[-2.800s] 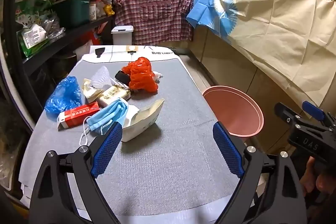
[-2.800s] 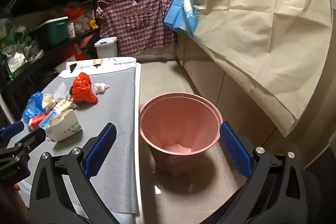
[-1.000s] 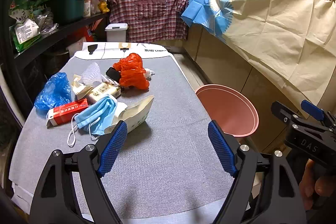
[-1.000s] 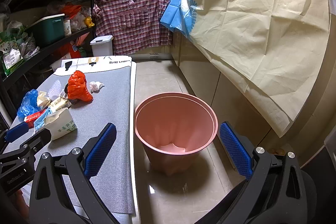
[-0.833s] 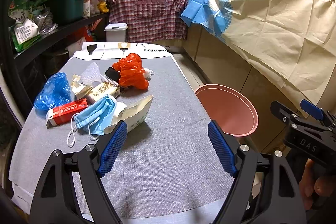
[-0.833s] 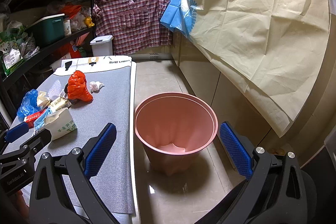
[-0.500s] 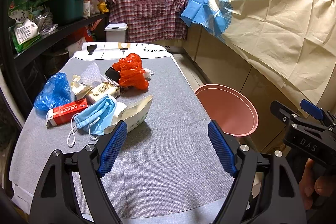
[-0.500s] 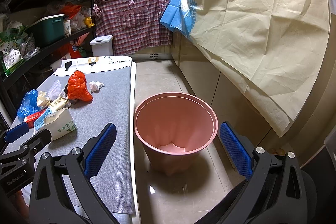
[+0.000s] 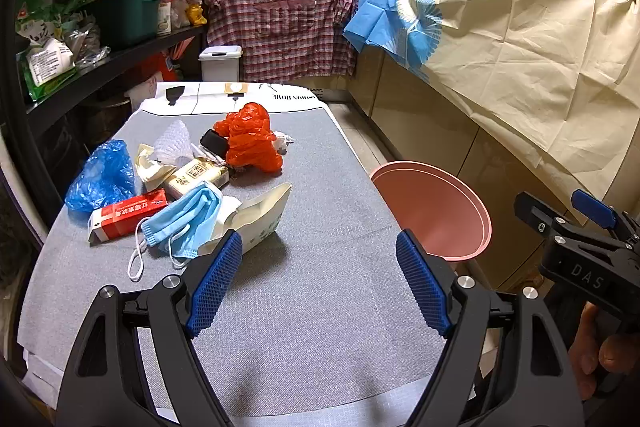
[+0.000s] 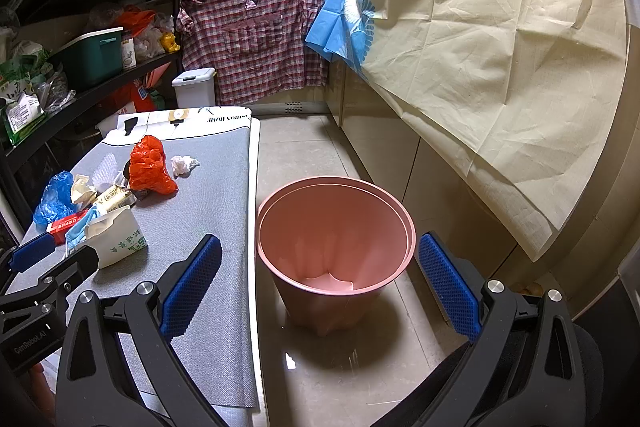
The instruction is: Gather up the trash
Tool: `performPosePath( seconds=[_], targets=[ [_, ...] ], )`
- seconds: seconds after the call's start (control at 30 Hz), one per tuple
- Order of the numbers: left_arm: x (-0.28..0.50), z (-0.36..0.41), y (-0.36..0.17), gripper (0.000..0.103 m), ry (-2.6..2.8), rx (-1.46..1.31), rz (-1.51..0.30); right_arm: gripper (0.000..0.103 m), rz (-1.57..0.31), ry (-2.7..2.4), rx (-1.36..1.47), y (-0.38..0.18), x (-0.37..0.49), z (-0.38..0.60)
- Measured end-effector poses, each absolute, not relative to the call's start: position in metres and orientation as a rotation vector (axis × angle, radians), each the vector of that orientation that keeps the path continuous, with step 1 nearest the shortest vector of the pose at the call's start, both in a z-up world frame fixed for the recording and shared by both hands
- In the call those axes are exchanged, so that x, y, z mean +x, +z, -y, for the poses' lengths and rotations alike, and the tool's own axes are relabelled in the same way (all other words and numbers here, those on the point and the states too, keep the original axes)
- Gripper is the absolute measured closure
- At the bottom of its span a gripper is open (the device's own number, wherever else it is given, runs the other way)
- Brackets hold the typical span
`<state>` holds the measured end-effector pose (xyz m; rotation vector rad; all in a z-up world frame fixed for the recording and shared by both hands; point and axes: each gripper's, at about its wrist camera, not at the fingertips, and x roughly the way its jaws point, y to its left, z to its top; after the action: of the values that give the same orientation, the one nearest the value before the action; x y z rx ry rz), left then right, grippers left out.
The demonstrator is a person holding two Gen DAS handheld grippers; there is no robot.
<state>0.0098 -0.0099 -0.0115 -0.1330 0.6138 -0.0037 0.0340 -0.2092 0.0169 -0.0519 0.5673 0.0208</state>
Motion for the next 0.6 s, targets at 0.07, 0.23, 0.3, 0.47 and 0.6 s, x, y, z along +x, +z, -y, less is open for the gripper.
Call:
performPosePath(
  seconds=[0.07,0.23,0.3,0.47,0.6],
  targets=[
    [0.010,0.010,-0.011,0.026,-0.004,-0.133,-0.614,0.006,-0.567,0.021,-0.051,0.017,0.034,0.209],
    [0.010,0.010,-0.011,0.026,-0.005,-0.136,-0.613,0.007,-0.565,0.026,-0.051,0.018,0.034,0.209],
    [0.009,0.011,-0.010,0.028,-0.008,-0.136,-0.611,0.010,-0.562,0.035,-0.046,0.020,0.033,0.209],
    [0.010,0.004,-0.007,0.035,0.009,-0.129,-0.601,0.021,-0.542,0.092,-0.013,0.026,0.031,0.205],
    [0.013,-0.015,-0.006,0.047,0.050,-0.159,-0.602,0.032,-0.538,0.154,0.023,0.029,0.032,0.196]
  ],
)
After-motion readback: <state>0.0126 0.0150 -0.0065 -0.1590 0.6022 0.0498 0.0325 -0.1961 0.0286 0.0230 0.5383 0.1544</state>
